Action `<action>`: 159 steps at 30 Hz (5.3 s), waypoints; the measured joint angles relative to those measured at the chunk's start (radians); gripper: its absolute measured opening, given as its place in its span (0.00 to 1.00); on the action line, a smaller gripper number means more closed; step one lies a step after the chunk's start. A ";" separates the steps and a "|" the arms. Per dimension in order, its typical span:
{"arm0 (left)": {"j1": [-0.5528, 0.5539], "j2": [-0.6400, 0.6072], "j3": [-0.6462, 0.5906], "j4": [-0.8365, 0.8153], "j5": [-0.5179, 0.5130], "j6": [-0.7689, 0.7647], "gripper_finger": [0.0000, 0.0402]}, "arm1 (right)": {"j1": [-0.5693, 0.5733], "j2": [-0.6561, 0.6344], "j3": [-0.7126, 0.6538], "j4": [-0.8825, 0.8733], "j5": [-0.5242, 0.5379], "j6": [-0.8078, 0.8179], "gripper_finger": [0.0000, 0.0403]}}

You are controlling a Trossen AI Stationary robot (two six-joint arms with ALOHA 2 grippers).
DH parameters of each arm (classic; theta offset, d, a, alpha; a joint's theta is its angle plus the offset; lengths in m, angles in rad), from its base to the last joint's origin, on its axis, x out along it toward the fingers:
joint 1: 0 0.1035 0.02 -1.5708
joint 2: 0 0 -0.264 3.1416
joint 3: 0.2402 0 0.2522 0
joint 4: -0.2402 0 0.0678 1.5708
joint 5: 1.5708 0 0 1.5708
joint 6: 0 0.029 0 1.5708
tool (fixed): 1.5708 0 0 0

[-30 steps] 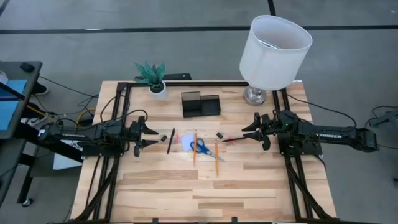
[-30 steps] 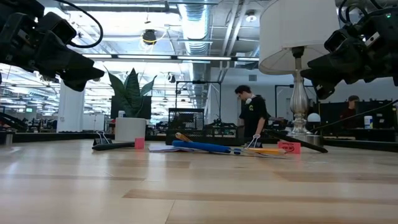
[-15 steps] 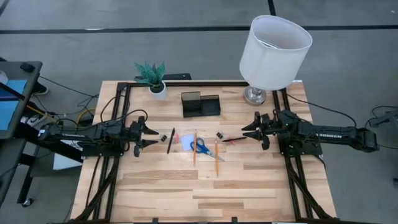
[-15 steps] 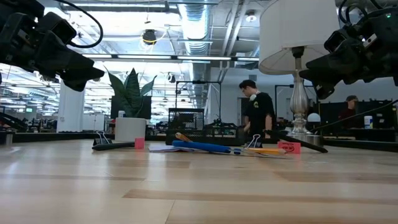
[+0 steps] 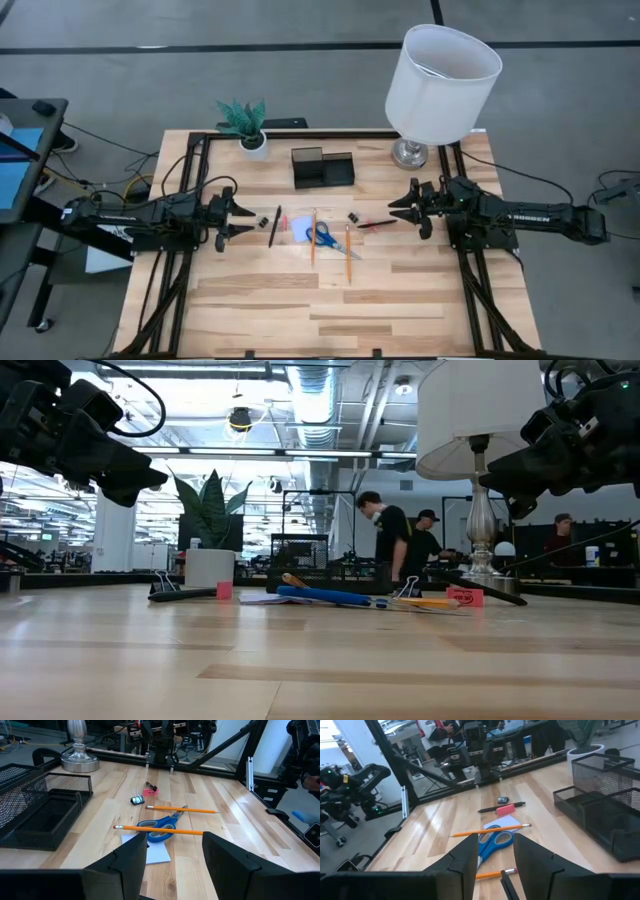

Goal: Pick and place office supplies into organizer
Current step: Put the right pen into the desk organizer

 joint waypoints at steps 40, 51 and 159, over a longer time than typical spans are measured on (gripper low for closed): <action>0.000 0.000 0.000 0.000 -0.004 0.000 0.46 | 0.087 0.498 0.121 0.221 0.233 -0.446 0.63; 0.000 0.000 0.000 0.000 -0.013 0.000 0.46 | 0.198 0.569 0.121 0.218 0.284 -0.455 0.63; 0.000 0.000 0.000 0.001 -0.019 0.000 0.46 | 0.314 1.021 0.554 -0.333 0.408 -0.422 0.63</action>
